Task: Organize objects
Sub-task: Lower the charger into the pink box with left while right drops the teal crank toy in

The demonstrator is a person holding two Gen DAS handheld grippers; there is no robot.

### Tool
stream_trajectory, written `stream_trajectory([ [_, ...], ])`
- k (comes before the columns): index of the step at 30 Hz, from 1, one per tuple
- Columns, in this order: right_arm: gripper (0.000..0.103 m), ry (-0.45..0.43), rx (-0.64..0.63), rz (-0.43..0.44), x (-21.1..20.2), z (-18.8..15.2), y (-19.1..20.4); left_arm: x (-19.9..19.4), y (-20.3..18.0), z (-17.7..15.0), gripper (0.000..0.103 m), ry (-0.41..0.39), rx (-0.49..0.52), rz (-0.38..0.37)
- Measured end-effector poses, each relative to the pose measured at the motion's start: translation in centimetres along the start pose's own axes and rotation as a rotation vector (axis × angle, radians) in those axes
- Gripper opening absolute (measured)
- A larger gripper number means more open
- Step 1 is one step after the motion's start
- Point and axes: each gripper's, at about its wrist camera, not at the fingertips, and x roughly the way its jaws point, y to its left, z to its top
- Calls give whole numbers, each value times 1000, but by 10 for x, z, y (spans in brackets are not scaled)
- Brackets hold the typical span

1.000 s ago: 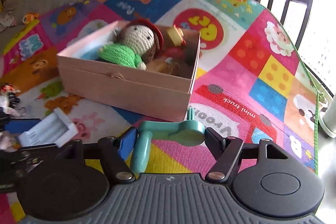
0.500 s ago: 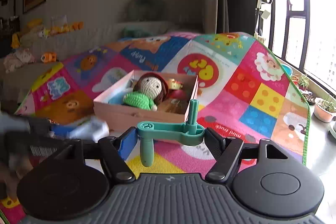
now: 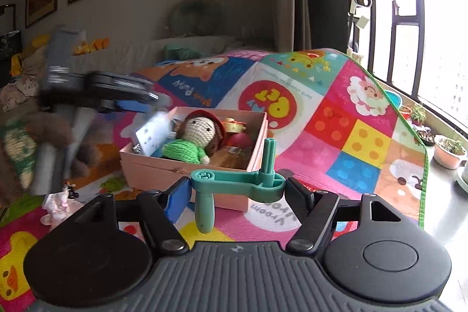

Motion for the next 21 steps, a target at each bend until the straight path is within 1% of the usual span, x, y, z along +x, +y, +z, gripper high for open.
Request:
stream_trajectory([
  [2,71,-4,16,28,6,9,-1,-22,12,0,50,-38,-41,-4],
  [4,71,-21,24,60,15,26,0,-38,22,-2,50,-55,-60,7],
  [7,71,-29,29,70,45,68,3,-55,30,1,50,-56,-57,7],
  [8,74,-18,32,79,60,84,3,-60,33,1,50,-59,-51,8],
  [9,85,1,37,91,73,98,2,-66,35,1,50,-63,-46,13],
  [10,88,12,57,84,84,109,0,-73,39,1,50,-70,-45,24],
  [12,88,10,111,69,92,122,-7,-93,50,-3,50,-84,-50,46],
  [14,90,2,143,94,86,120,-13,-112,64,-10,50,-75,-50,65],
  [15,96,-6,148,92,81,115,-14,-118,71,-16,50,-56,-49,82],
  [16,99,-9,148,82,79,110,-14,-124,78,-22,50,-34,-52,99],
  [19,100,21,100,56,77,93,-4,-136,96,-40,50,26,-86,138],
  [21,100,42,52,56,80,81,9,-144,104,-49,50,35,-117,156],
])
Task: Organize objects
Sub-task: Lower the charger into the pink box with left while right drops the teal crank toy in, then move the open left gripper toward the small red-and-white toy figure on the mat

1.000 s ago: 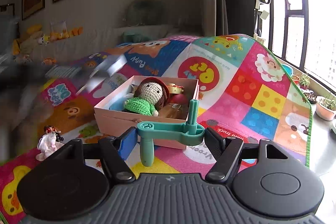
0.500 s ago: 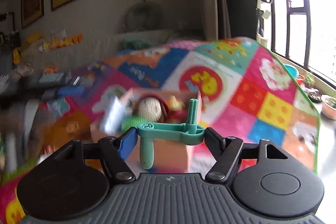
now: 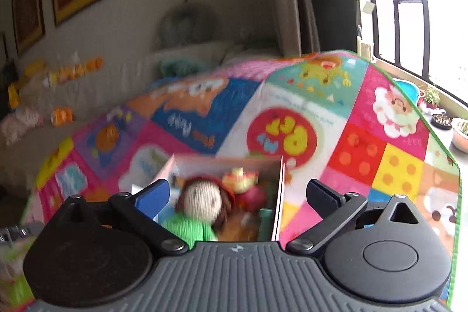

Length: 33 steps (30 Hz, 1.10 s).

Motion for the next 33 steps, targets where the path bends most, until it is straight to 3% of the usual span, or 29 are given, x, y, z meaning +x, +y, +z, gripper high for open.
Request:
stream_trajectory([
  [5,99,17,-94,52,28,-9,58,-11,5,-7,50,-7,-51,5],
  [11,90,8,-232,13,87,2,125,-12,-19,-11,50,26,46,-39],
  [15,90,-4,-340,-97,95,-4,121,-16,-17,-19,50,38,65,-58],
  [19,90,-12,-343,-242,83,-10,86,-18,-10,-25,50,62,44,-79],
  [21,90,-7,-329,-273,73,-16,70,-20,-7,-27,50,67,18,-118],
  [24,90,-14,-284,-210,50,-22,59,-21,-8,-30,50,83,8,-152],
  [27,91,-51,-276,-106,42,-16,76,-16,-15,-32,50,97,31,-128],
  [30,91,-32,-276,-35,63,-6,107,-10,-22,-33,50,115,22,-118],
  [33,91,-7,-313,-56,94,-4,133,-11,-30,-36,50,128,55,-117],
])
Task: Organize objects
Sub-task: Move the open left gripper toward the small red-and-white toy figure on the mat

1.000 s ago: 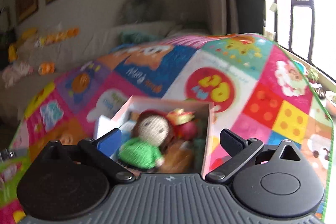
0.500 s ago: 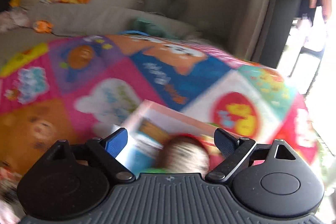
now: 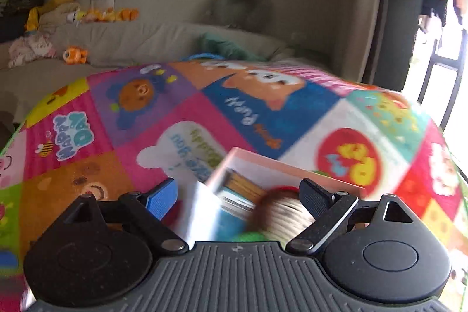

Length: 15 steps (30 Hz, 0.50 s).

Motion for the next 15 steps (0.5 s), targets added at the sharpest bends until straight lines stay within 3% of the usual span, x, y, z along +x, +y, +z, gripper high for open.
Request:
stream_trajectory([
  [4,91,2,-90,-103,13,-7,4,-3,-2,-5,50,21,54,-23],
  [11,91,33,-21,-211,6,-32,-53,6,-5,-13,50,67,47,-50],
  [15,91,11,60,-149,-26,-44,-75,21,-19,-17,50,113,56,-75],
])
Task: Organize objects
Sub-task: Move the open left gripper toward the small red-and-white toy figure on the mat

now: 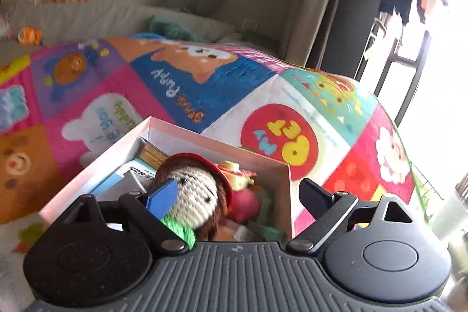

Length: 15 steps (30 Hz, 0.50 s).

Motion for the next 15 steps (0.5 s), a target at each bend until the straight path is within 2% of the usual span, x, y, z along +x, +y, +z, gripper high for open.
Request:
stream_trajectory([
  [3,94,-9,45,66,-26,-13,-11,23,-14,1,50,51,10,-52],
  [5,99,-14,46,98,-40,-24,-13,41,-26,3,50,96,20,-97],
  [7,99,-14,32,113,-52,-35,-13,53,-39,4,50,122,38,-126],
  [10,100,7,34,142,-67,-52,-16,43,-53,14,50,68,106,-137],
  [12,103,30,44,155,-74,-66,-19,23,-50,28,50,-10,146,-79],
  [13,103,39,44,150,-76,-74,-20,13,-45,35,50,-51,160,-19],
  [15,103,68,45,129,-77,-89,-21,-5,-27,45,50,-113,157,150],
])
